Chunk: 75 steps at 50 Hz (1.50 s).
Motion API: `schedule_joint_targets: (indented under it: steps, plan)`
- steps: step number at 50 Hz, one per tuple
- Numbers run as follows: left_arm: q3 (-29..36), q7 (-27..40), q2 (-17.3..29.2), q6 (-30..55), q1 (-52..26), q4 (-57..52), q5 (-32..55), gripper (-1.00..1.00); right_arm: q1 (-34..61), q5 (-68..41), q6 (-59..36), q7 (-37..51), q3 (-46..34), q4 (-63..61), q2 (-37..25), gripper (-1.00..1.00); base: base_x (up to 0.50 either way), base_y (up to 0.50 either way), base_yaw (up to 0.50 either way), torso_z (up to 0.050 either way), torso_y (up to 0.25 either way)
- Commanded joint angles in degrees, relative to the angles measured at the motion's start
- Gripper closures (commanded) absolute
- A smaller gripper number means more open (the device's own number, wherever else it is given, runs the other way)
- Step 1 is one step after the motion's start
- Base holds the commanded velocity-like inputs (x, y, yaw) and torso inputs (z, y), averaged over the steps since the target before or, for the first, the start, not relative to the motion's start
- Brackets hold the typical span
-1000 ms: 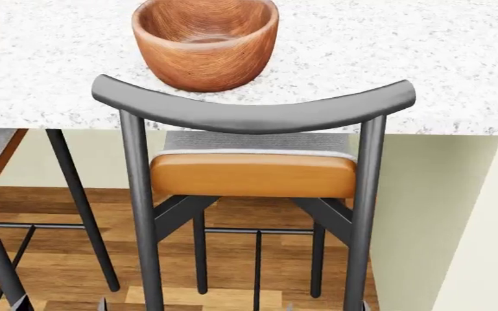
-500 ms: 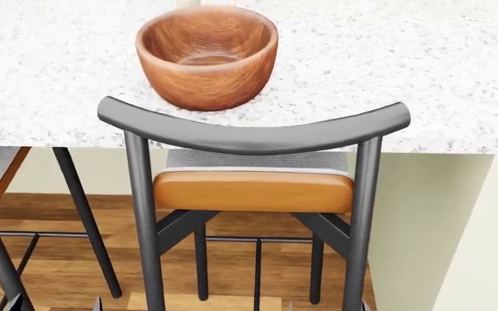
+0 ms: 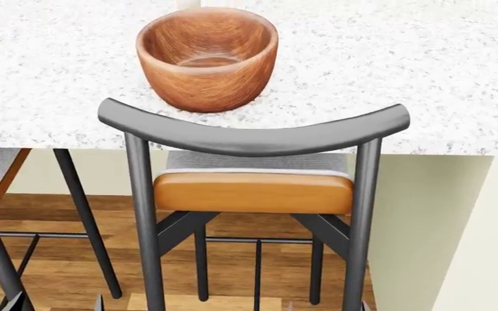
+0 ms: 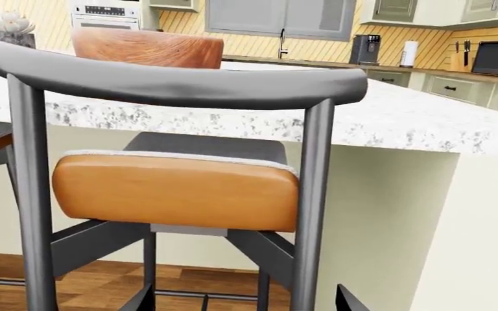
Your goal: Place the cup inside the bowl on the dining table and move the bowl to any counter.
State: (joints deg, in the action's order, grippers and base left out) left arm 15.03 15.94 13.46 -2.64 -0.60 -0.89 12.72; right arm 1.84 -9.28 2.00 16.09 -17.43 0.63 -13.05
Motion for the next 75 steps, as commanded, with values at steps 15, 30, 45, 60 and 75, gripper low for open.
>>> schedule_joint_targets:
  steps: [15,30,45,60,75]
  plan:
    - [-12.54,-12.16,-10.81,3.8,1.17,-1.04,-9.94,-1.0,-2.32,10.58,-1.02,-12.13,12.54,-0.71,10.29,-1.0,0.0,0.0,0.0,0.0,0.0]
    - [-11.33,-10.96,-9.19,4.52,1.76,-2.69,-7.93,-1.0,-2.93,6.16,-3.38,-11.1,12.21,-4.09,9.7,-1.0,0.0,0.0,0.0,0.0,0.0]
    - [-17.28,-10.29,-2.2,46.27,-6.43,-41.62,2.94,-1.0,9.48,1.4,-37.44,-9.03,16.88,-35.01,3.05,-1.0,0.0,0.0,0.0,0.0,0.0]
    - [-41.2,21.76,13.33,92.41,-48.87,-42.39,63.55,-1.0,48.65,-10.8,-76.92,-13.36,27.33,-41.78,-8.04,-1.0,0.0,0.0,0.0,0.0,0.0]
    - [-22.62,31.95,26.43,90.41,-78.41,-20.04,76.32,-1.0,73.72,-11.57,-82.37,-16.57,19.34,-24.03,-12.83,-1.0,0.0,0.0,0.0,0.0,0.0]
